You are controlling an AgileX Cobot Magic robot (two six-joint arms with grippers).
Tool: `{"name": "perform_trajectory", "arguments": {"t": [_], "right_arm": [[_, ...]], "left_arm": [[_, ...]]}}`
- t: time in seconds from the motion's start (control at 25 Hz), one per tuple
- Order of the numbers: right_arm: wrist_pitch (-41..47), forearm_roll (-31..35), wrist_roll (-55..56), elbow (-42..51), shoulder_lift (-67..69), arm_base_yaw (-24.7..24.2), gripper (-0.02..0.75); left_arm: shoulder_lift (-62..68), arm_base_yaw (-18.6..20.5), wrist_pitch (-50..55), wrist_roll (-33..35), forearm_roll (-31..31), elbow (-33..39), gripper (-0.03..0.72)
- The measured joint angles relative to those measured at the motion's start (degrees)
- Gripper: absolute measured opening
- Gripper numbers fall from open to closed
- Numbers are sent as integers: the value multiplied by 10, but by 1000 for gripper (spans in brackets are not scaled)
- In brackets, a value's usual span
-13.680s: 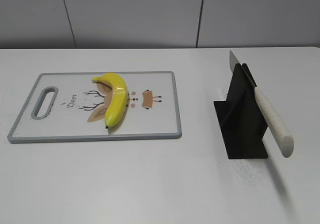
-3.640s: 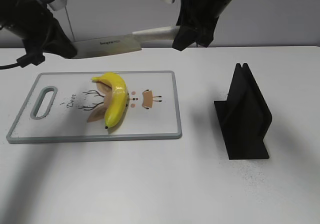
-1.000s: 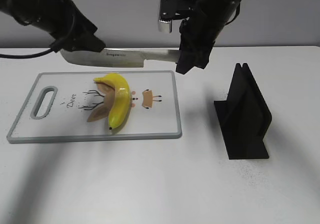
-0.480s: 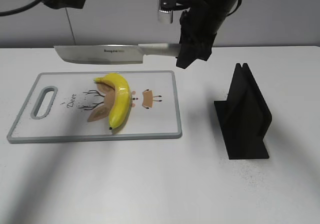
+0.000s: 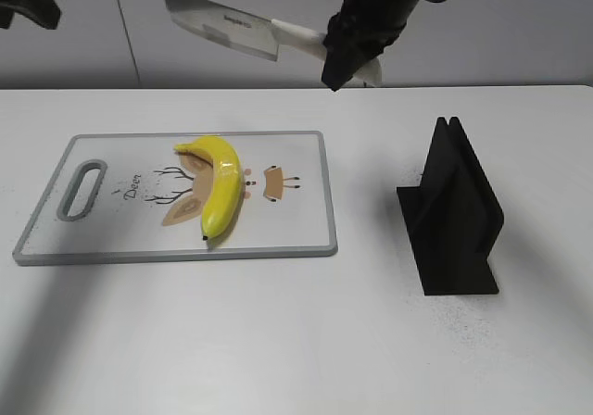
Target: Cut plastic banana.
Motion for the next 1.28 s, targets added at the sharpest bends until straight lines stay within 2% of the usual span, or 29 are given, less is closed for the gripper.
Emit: {"name": "perform_trajectory", "arguments": {"t": [0.12, 0.24, 0.56, 0.8, 1.0, 1.28], "right_arm": [[1, -25, 92, 0, -8, 0, 162], [3, -37, 164, 0, -20, 0, 162], [4, -38, 288, 29, -100, 0, 162], [4, -38, 300, 118, -181, 0, 162], [2, -49, 309, 231, -261, 0, 162], [-79, -53, 344, 424, -396, 0, 162]], "left_arm": [[0, 13, 76, -44, 42, -29, 593], [0, 16, 137, -61, 73, -36, 592], [-42, 16, 151, -92, 78, -6, 587], [-116, 16, 152, -95, 75, 82, 581], [-202, 16, 153, -95, 74, 187, 581], [-334, 16, 155, -95, 74, 315, 580]]}}
